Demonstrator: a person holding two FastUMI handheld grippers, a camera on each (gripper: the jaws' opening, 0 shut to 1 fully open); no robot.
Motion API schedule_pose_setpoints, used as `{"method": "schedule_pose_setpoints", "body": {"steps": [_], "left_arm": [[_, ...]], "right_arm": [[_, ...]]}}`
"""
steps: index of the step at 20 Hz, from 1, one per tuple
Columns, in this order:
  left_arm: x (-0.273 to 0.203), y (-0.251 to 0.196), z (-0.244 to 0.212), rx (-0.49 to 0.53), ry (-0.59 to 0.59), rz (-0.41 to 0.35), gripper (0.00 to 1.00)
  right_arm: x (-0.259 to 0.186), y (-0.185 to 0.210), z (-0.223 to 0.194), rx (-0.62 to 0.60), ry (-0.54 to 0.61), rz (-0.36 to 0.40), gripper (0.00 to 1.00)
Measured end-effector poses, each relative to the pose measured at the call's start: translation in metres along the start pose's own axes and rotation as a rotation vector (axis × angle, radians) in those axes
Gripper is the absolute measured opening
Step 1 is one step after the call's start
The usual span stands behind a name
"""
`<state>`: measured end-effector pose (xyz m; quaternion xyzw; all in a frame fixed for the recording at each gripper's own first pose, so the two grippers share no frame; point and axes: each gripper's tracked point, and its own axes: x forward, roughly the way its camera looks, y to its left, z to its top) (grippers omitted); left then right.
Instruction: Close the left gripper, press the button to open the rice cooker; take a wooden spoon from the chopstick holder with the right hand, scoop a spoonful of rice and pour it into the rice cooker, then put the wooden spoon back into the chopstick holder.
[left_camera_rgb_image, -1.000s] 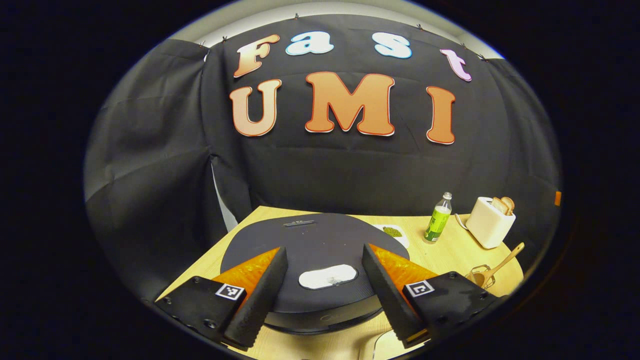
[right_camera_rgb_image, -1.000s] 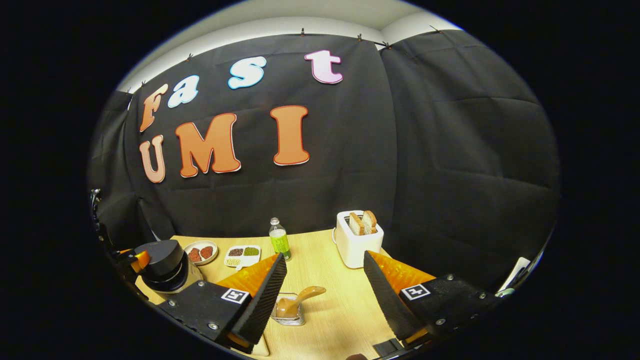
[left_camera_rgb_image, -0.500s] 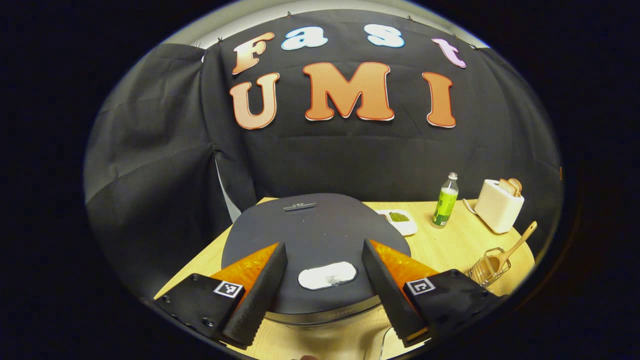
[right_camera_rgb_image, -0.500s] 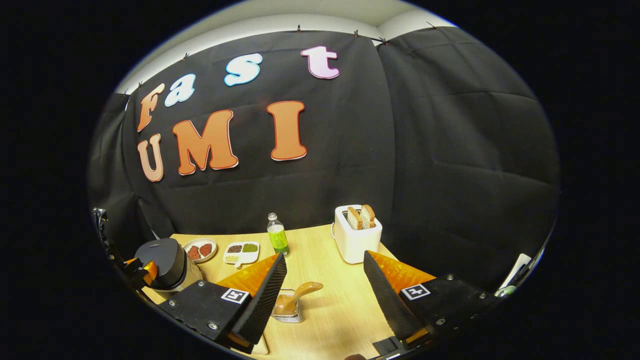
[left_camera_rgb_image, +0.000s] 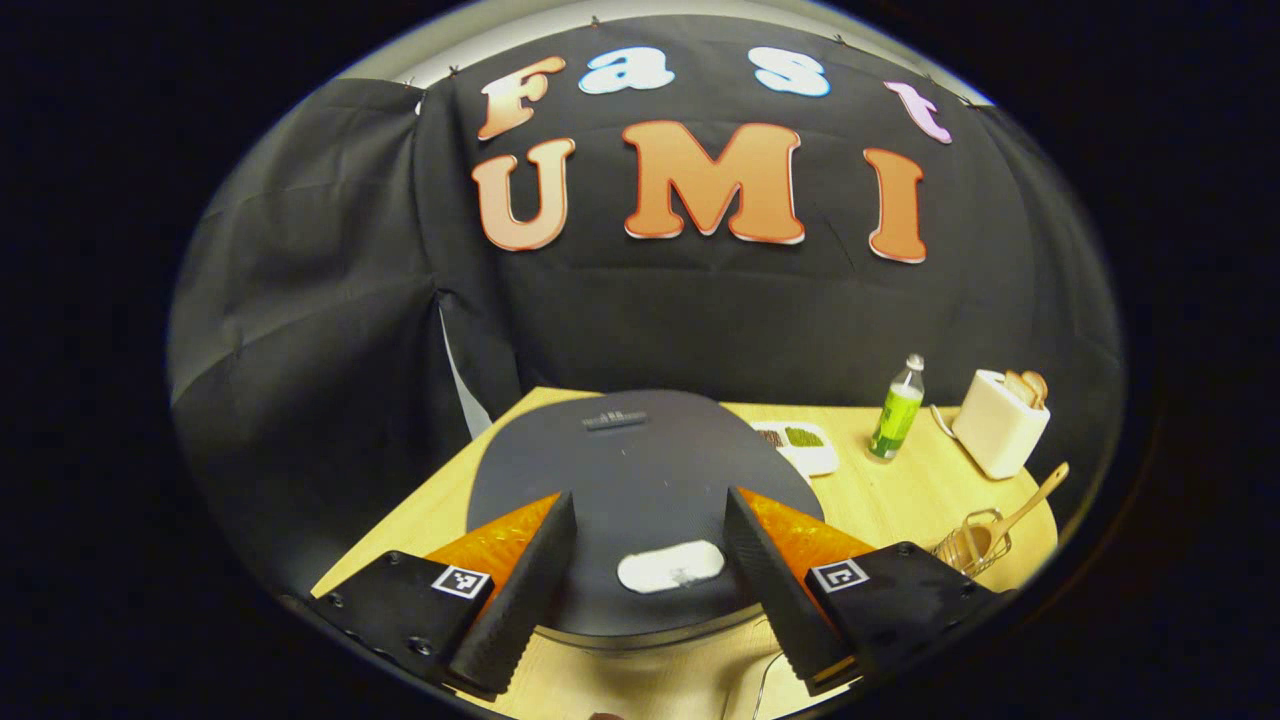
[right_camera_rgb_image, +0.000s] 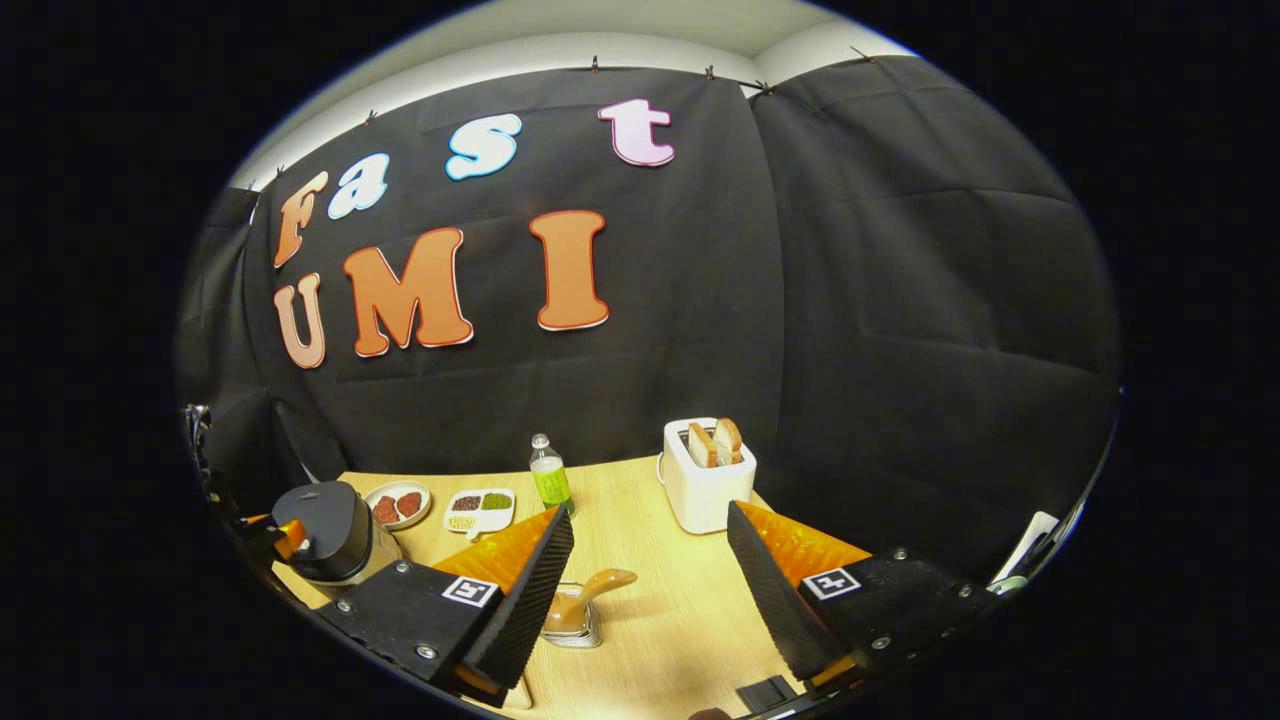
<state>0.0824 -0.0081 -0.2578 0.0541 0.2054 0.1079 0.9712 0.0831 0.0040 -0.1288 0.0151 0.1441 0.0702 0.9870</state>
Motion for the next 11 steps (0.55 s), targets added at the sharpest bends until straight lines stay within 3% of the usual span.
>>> {"method": "schedule_pose_setpoints", "body": {"steps": [3,4,7,11], "left_arm": [[-0.027,0.005,0.073,0.005,-0.128,-0.018,1.00],[-0.037,0.010,0.101,0.006,-0.166,-0.020,0.94],[-0.075,0.023,0.169,0.001,-0.259,-0.005,0.93],[-0.120,0.039,0.227,0.027,-0.350,0.011,0.93]], "right_arm": [[-0.003,0.000,0.012,-0.013,-0.014,0.006,0.95],[-0.006,0.003,0.018,-0.003,-0.019,0.020,0.95],[-0.011,0.012,0.041,0.013,-0.057,0.053,0.95],[-0.018,0.015,0.068,-0.039,-0.106,0.062,0.95]]}}
